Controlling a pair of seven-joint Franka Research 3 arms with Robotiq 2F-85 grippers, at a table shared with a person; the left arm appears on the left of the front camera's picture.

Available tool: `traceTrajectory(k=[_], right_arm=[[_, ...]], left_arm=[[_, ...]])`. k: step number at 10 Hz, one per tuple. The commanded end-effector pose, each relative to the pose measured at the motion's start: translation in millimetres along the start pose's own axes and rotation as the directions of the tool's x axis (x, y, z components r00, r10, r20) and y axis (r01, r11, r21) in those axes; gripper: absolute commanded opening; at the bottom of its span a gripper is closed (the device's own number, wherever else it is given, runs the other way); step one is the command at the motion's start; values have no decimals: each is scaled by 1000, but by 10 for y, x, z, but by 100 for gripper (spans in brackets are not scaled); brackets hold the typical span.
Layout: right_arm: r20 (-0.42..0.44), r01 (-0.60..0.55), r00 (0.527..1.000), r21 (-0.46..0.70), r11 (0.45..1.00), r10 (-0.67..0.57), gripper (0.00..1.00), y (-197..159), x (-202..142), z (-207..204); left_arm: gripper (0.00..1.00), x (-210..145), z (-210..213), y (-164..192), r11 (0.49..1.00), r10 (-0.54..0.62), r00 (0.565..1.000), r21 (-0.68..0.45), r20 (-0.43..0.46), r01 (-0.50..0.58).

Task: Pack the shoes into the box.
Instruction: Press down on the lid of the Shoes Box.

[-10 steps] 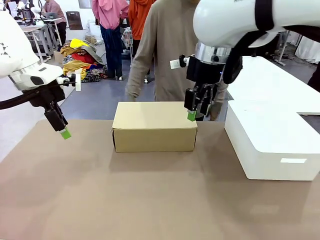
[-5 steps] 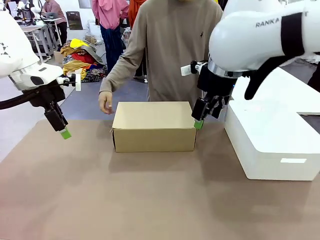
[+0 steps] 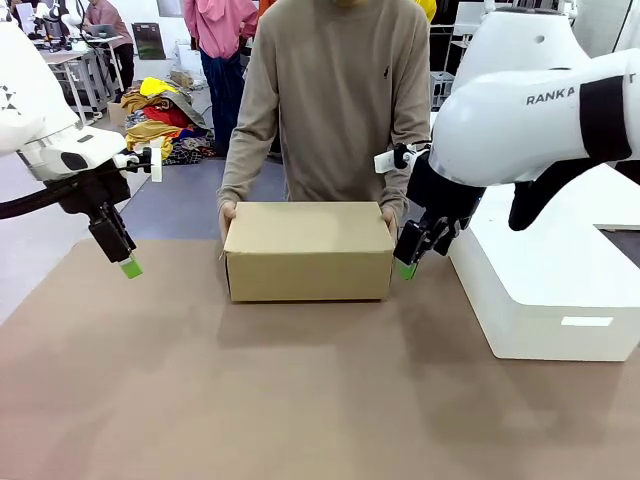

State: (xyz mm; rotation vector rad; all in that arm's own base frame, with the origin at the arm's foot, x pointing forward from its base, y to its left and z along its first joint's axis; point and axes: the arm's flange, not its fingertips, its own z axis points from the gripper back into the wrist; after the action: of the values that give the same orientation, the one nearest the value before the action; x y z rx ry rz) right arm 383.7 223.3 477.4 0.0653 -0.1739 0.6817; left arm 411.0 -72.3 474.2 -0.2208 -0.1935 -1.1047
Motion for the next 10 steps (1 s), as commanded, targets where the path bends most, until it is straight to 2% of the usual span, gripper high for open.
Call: traceTrajectory(k=[1, 2, 10], right_arm=[[48, -6, 999, 26, 1000, 5, 100, -33, -56, -46], [0, 0, 1000, 0, 1000, 0, 100, 0, 0, 0], [0, 0, 1000, 0, 1000, 0, 100, 0, 0, 0]], left_arm=[[100, 0, 15, -8, 1000, 19, 1000, -10, 14, -19], [100, 0, 15, -8, 1000, 19, 1000, -10, 14, -19], [100, 0, 15, -8, 1000, 19, 1000, -10, 14, -19]])
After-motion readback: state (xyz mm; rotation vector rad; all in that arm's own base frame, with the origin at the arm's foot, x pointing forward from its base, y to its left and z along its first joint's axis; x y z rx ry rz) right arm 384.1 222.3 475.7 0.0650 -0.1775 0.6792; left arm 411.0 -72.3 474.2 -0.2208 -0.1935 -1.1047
